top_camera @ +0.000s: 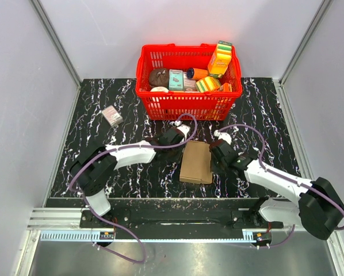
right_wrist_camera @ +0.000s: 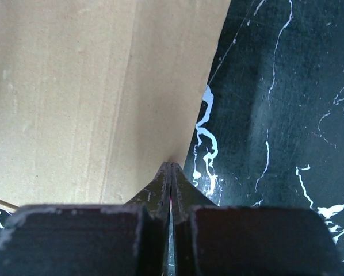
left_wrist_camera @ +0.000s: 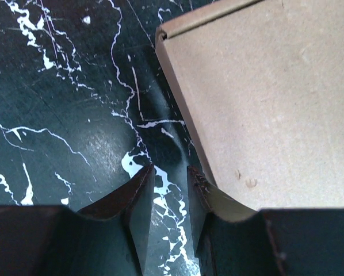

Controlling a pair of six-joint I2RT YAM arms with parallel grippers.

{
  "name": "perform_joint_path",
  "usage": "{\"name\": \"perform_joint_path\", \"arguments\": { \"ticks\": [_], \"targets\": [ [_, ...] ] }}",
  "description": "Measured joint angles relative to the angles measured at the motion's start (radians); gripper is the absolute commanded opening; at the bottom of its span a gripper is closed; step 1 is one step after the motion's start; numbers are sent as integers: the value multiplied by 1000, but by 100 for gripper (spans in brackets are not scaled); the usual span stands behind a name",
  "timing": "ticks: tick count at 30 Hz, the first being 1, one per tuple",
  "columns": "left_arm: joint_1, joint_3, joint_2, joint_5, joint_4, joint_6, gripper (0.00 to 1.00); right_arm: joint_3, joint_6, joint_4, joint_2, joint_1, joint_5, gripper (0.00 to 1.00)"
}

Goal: Fold the paper box

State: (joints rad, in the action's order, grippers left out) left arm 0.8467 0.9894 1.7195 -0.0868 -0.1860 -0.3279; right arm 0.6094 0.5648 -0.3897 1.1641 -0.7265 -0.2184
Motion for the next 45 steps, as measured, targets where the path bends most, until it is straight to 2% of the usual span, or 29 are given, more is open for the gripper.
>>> {"name": "perform_joint_path", "arguments": {
  "ticks": [14,45],
  "targets": [
    [-3,11,25,42,24,6,33,26,-22,32,98,0,-4,1],
    [26,10,60,46,50,-23,31,15,-7,97,104,0,73,2]
  ]
}}
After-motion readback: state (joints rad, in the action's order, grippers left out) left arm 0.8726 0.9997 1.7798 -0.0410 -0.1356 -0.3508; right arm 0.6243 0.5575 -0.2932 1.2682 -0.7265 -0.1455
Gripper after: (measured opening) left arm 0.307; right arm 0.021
